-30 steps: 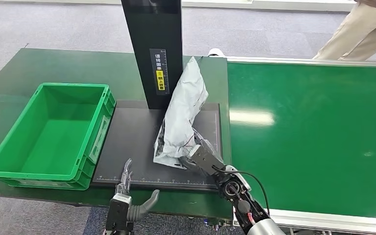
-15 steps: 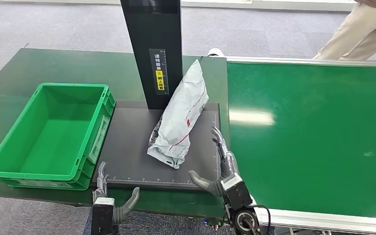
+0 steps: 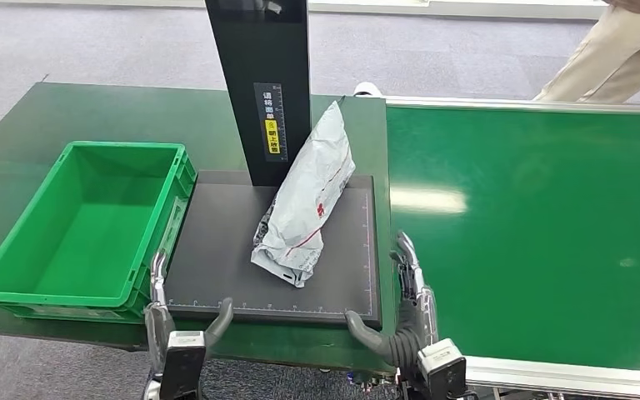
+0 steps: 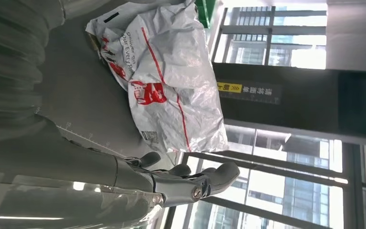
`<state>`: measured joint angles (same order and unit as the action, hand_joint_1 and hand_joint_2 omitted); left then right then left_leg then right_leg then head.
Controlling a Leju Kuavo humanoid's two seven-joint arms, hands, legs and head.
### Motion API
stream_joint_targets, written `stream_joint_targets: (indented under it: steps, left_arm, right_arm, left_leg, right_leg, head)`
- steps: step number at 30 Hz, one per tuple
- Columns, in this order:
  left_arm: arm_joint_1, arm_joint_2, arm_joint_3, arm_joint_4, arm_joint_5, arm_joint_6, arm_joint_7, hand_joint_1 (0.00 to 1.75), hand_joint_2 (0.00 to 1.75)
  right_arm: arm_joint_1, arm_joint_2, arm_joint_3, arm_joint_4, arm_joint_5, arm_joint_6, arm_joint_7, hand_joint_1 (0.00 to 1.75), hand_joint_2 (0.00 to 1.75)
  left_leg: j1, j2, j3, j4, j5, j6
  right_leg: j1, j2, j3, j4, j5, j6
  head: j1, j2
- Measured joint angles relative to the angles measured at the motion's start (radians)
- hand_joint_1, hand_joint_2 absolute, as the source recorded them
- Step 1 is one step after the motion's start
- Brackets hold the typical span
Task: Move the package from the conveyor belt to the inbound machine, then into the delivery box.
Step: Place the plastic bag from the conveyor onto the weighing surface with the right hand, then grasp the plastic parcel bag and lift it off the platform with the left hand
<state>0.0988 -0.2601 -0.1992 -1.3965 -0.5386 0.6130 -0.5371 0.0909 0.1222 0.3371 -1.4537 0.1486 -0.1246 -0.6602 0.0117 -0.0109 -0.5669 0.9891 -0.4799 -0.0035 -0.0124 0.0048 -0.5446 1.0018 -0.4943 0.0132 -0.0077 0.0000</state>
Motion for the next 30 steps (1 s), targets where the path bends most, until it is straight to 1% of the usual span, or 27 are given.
stream_joint_targets:
  steps: [2,4,7,10,15,20,23,26,30]
  left_arm:
    - [-0.053,0.002,-0.022,0.024,-0.014,-0.020,0.027,0.00,1.75]
    - [-0.123,0.004,-0.040,0.075,-0.017,-0.049,0.047,0.00,1.75]
    - [-0.237,0.003,-0.061,0.185,-0.018,-0.081,0.064,0.00,1.75]
    - [-0.340,-0.003,-0.079,0.304,-0.032,-0.089,0.072,0.00,1.75]
    - [-0.482,-0.023,-0.102,0.466,-0.065,-0.102,0.100,0.00,1.75]
    - [-0.589,-0.047,-0.138,0.593,-0.118,-0.155,0.165,0.00,1.75]
    - [-0.637,-0.058,-0.154,0.669,-0.134,-0.170,0.185,0.00,1.75]
    - [-0.671,-0.063,-0.163,0.739,-0.142,-0.179,0.195,0.00,1.75]
    - [-0.695,-0.065,-0.166,0.805,-0.150,-0.190,0.208,0.00,1.75]
  right_arm:
    - [0.000,0.006,-0.009,0.001,-0.020,0.012,-0.010,0.00,1.75]
    - [-0.004,0.013,-0.015,0.002,-0.030,0.024,-0.016,0.00,1.75]
    - [-0.015,0.026,-0.021,0.008,-0.033,0.036,-0.019,0.00,1.75]
    - [-0.026,0.035,-0.027,0.015,-0.033,0.044,-0.018,0.00,1.75]
    - [-0.038,0.045,-0.033,0.028,-0.034,0.048,-0.018,0.00,1.75]
    - [-0.053,0.051,-0.037,0.046,-0.034,0.061,-0.018,0.00,1.75]
    - [-0.062,0.051,-0.042,0.058,-0.035,0.069,-0.018,0.00,1.75]
    - [-0.068,0.052,-0.047,0.066,-0.035,0.081,-0.018,0.00,1.75]
    - [-0.071,0.054,-0.056,0.072,-0.035,0.089,-0.018,0.00,1.75]
  left_leg:
    - [0.000,0.000,0.000,0.000,0.000,0.000]
    - [0.000,-0.001,0.001,0.000,0.001,0.000]
    - [0.000,0.000,0.002,0.000,0.002,0.000]
    - [0.000,0.000,0.001,0.000,0.002,0.000]
    - [0.000,0.000,0.001,0.000,0.002,0.000]
    - [0.000,0.000,0.000,0.000,0.002,0.000]
    - [0.000,0.000,0.000,0.000,0.002,0.000]
    - [0.000,0.000,0.000,0.000,0.002,0.000]
    - [0.000,0.000,0.000,0.000,0.002,0.000]
  right_leg:
    - [0.000,-0.001,0.001,0.000,0.000,0.000]
    - [0.000,-0.001,0.002,0.000,0.001,0.000]
    - [0.000,-0.001,0.002,0.000,0.002,-0.001]
    - [0.000,-0.001,0.002,0.000,0.002,0.000]
    - [0.000,-0.001,0.001,0.000,0.002,0.000]
    - [0.000,-0.001,0.001,0.000,0.002,0.000]
    - [0.000,-0.001,0.001,0.000,0.002,0.000]
    - [0.000,0.000,0.001,0.000,0.002,0.000]
    - [0.000,0.000,0.000,0.000,0.002,0.000]
  head:
    - [0.000,0.000]
    - [0.000,0.000]
    - [0.000,0.000]
    - [0.000,0.000]
    - [0.000,0.000]
    - [0.000,0.000]
    - [0.000,0.000]
    - [0.000,0.000]
    - [0.000,0.000]
